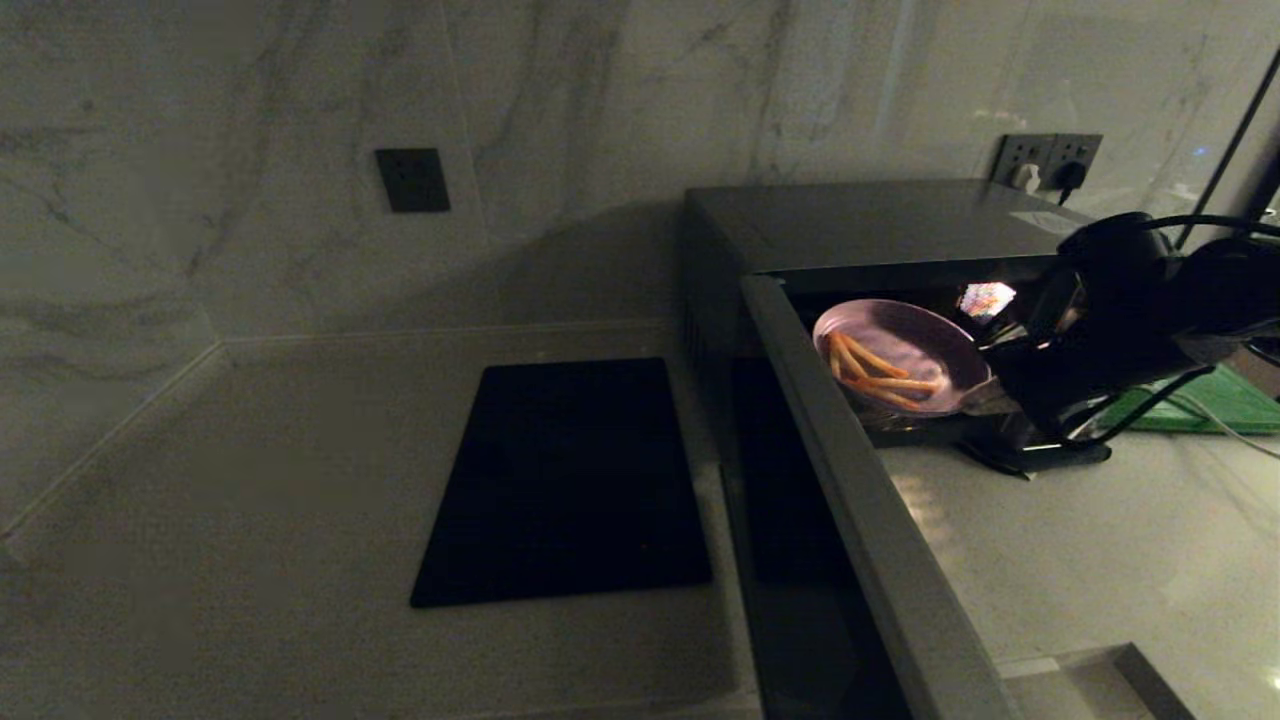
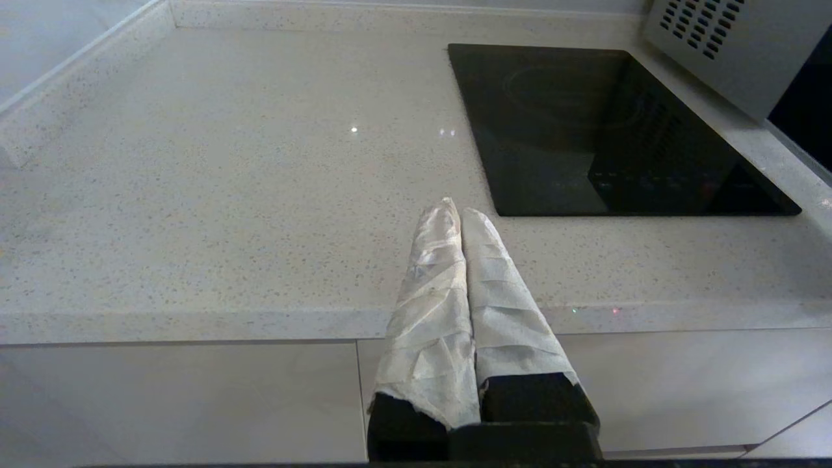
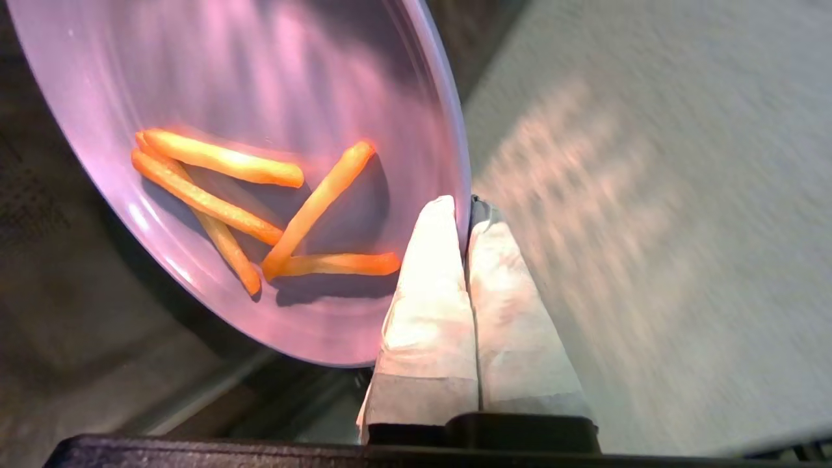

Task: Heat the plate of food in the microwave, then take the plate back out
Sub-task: Put the plate in the microwave oven

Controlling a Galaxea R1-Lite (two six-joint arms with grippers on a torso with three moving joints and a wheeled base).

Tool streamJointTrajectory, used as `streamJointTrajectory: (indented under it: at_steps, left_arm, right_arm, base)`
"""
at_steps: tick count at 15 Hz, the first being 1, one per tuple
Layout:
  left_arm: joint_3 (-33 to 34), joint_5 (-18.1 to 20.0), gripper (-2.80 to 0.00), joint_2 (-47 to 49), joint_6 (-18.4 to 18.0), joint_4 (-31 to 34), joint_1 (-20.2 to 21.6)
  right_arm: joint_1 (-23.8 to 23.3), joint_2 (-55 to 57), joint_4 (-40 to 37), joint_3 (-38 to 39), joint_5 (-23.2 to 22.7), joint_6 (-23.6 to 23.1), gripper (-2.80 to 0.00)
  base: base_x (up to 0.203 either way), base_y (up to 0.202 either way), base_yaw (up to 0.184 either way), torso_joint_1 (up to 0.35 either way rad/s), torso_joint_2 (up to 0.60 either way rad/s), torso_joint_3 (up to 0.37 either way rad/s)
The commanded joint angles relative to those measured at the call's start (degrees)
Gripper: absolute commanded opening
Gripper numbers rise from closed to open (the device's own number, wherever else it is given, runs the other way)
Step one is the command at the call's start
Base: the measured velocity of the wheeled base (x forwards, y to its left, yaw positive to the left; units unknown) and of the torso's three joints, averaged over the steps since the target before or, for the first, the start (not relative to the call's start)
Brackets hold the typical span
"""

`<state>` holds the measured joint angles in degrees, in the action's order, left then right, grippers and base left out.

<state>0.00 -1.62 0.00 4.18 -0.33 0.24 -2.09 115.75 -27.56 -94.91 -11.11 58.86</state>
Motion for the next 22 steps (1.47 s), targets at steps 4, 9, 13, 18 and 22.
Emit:
streamJointTrajectory:
  at_steps: [4, 9, 13, 18, 22]
  left_arm:
    - [0.0, 0.0, -2.80, 0.1, 0.0, 0.0, 0.0]
    - [0.0, 0.0, -2.80, 0.1, 0.0, 0.0, 0.0]
    - [0.0, 0.0, -2.80, 0.1, 0.0, 0.0, 0.0]
    - [0.0, 0.0, -2.80, 0.0, 0.0, 0.0, 0.0]
    - [0.0, 0.0, -2.80, 0.1, 0.0, 0.0, 0.0]
  right_arm:
    - [2.8, 6.9, 0.8, -4.4, -0.1, 0.5, -2.80]
    - [3.8, 11.6, 2.2, -7.9, 0.1, 0.4, -2.80]
    - [3.8, 13.5, 2.6, -8.8, 2.4, 0.4, -2.80]
    - [3.8, 13.8, 2.9, -9.4, 3.5, 0.5, -2.80]
    - [3.8, 11.4, 2.9, -9.5, 3.8, 0.7, 0.00]
  base:
    - [0.000, 0.000, 0.000, 0.000, 0.00, 0.000]
    - [0.000, 0.000, 0.000, 0.000, 0.00, 0.000]
    - [0.000, 0.000, 0.000, 0.000, 0.00, 0.000]
    - [0.000, 0.000, 0.000, 0.000, 0.00, 0.000]
    - [0.000, 0.000, 0.000, 0.000, 0.00, 0.000]
